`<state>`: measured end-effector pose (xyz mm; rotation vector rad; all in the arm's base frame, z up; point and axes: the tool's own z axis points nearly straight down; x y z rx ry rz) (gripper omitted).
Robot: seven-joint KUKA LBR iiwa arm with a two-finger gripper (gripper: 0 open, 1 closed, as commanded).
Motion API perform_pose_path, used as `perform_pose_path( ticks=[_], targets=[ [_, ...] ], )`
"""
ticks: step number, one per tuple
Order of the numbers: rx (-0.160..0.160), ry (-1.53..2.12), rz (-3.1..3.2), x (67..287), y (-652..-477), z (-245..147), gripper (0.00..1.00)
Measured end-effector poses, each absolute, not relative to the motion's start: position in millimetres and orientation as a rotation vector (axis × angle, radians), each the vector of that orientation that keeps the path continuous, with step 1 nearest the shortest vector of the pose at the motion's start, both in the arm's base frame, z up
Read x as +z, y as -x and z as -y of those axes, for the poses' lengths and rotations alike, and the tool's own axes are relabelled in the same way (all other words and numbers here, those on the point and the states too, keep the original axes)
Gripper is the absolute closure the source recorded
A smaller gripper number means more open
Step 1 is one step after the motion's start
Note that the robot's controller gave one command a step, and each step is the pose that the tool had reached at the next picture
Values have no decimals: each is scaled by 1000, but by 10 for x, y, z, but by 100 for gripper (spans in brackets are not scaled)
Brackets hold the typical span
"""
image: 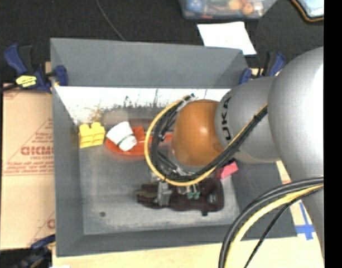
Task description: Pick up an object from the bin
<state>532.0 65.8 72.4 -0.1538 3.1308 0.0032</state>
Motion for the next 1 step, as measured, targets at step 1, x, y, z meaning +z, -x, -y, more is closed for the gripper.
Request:
perform_pose_path(
  ticks=[1],
  targets=[
    [2, 152, -3142, 877, -5288, -653, 100]
  ],
)
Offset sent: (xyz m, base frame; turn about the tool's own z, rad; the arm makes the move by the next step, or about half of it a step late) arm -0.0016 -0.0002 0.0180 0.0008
